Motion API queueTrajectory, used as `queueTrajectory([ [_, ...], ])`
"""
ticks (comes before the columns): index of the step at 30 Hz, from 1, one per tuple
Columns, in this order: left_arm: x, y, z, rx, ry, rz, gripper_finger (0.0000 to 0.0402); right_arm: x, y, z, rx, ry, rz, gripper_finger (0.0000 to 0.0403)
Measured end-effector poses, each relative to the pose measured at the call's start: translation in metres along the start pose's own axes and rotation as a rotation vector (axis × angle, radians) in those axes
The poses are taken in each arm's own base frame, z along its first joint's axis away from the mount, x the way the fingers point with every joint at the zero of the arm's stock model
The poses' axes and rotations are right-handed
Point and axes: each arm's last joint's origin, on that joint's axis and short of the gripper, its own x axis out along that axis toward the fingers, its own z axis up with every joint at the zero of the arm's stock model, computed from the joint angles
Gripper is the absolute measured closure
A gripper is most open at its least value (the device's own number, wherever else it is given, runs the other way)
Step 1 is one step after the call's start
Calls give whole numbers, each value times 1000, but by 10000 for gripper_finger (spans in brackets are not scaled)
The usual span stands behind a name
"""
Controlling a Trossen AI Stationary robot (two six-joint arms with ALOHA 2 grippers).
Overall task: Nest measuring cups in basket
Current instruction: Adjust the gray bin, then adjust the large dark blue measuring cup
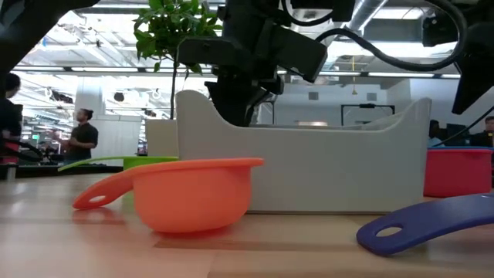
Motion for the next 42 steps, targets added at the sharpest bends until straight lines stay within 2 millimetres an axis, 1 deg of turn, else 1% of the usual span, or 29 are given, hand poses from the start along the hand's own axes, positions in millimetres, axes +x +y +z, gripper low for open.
queueTrajectory([
  [5, 0, 0, -1, 0, 11, 0, 401, 0, 1, 0, 3, -3, 7, 367],
  [9, 0, 0, -2, 1, 15, 2, 401, 0, 1, 0, 0, -3, 7, 372],
  [16, 0, 1, -5, -7, 50, 29, 401, 0, 1, 0, 0, -2, 7, 381],
  [21, 0, 3, -6, -8, 58, 71, 401, 0, 2, 1, -8, -5, 15, 376],
  [30, -1, 0, -3, 6, 33, 13, 401, 0, 2, 0, -41, 0, 17, 368],
  [32, -9, -2, -2, 32, 3, 14, 402, 0, 2, 0, -44, 0, 17, 369],
  [36, -32, -3, 1, 58, -90, 19, 401, 0, 2, 0, -45, 1, 18, 376],
  [38, -43, -2, 0, 79, -157, 36, 401, 0, 2, 0, -49, 12, 20, 379],
  [40, -54, 1, -2, 112, -213, 74, 401, 0, 1, -1, -54, 23, 19, 380],
  [42, -63, 7, 1, 135, -277, 165, 401, 0, 1, -1, -68, 23, 20, 381],
])
